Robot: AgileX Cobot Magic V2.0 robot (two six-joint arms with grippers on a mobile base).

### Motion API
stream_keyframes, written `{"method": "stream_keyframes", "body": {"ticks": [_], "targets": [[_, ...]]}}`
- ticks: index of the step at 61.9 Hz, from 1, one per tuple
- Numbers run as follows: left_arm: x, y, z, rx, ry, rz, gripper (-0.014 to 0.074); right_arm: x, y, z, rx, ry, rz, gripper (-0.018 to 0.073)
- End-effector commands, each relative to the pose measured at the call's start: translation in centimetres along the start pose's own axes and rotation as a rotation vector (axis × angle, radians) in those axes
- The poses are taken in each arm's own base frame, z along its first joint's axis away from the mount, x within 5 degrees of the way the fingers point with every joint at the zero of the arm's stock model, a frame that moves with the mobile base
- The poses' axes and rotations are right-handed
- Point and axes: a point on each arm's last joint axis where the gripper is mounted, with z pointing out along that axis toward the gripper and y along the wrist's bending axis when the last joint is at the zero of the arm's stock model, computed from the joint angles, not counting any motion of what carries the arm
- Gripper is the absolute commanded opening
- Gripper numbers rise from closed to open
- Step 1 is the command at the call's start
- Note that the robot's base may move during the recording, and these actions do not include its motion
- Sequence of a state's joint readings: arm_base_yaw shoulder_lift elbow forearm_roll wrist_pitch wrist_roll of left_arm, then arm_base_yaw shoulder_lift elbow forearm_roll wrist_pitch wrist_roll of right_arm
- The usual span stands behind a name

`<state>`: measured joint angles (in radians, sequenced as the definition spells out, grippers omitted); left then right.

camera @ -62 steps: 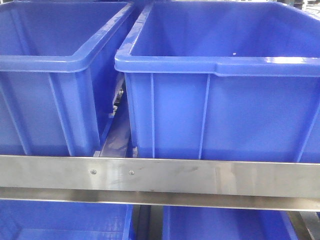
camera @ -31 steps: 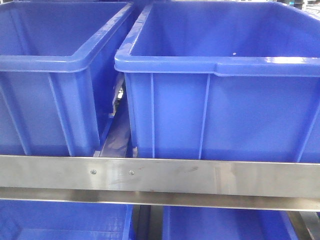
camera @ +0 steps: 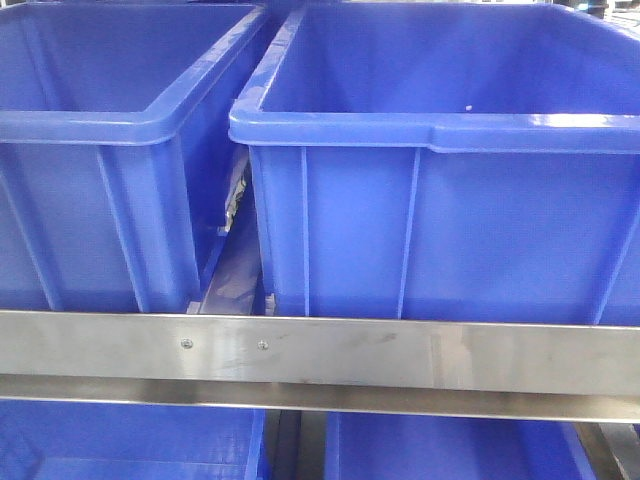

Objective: Sort and place red and blue blocks on shelf

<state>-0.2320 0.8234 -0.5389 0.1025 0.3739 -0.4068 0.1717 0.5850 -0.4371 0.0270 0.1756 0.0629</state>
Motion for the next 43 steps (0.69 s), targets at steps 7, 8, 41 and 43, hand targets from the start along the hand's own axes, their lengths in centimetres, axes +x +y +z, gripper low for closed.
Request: {"method": "stream_keyframes", "body": {"ticks": [7, 8, 41, 43], "targets": [[-1.56, -0.51, -0.58, 0.04, -0.105, -0.011, 0.0124, -1.71, 0.15, -0.28, -0.009, -0.118, -0.009, 0.0049], [-1.56, -0.51, -0.58, 0.04, -0.105, -0.011, 0.0123, -1.71, 0.15, -0.28, -0.009, -0.118, -0.009, 0.0049], [-1.56, -0.51, -0.58, 0.04, -0.105, -0.011, 0.0124, -1.73, 0.15, -0.32, -0.009, -0.12, -0.009, 0.0049], [-1.56, -0.51, -0.58, 0.04, -0.105, -0.011, 0.0123, -1.82, 0.12, -0.61, -0.007, -0.132, -0.009, 0.0049]]}}
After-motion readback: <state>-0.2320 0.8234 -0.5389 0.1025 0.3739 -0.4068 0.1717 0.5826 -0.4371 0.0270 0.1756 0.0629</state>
